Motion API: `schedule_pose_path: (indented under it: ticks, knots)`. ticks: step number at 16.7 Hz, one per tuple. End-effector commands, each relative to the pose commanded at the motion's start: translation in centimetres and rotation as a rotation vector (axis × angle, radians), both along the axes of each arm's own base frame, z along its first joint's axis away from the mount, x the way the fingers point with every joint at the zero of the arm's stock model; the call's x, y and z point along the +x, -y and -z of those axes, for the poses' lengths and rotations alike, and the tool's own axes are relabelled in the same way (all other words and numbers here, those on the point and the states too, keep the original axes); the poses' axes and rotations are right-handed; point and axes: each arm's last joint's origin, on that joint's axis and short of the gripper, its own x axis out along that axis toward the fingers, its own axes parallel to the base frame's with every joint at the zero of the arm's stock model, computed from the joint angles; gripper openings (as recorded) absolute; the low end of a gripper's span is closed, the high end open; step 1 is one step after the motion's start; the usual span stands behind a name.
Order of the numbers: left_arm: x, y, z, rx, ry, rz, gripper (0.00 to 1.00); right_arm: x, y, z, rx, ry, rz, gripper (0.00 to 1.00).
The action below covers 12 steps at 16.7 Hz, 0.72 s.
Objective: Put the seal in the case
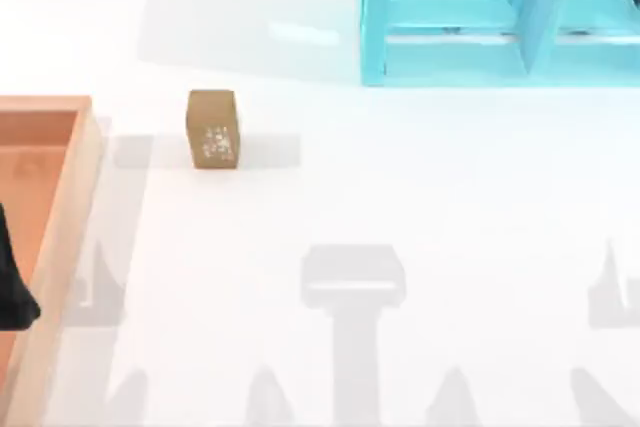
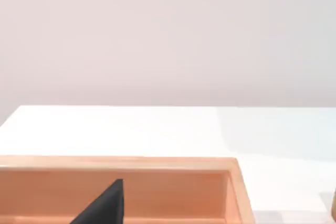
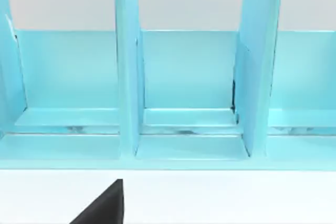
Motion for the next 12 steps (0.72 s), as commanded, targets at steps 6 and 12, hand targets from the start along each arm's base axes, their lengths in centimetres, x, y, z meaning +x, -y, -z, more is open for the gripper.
schedule_pose_path:
  ticks: [6, 12]
  knots:
    - [0.1, 0.2, -1.7, -0.02, -0.05, 0.02, 1.0, 0.0, 0.0, 0.0, 0.0, 0.0, 0.0, 1.0]
    - [3.5, 0.8, -9.2, -0.09, -0.283, 0.061, 1.0, 0.0, 0.0, 0.0, 0.0, 0.0, 0.0, 1.0]
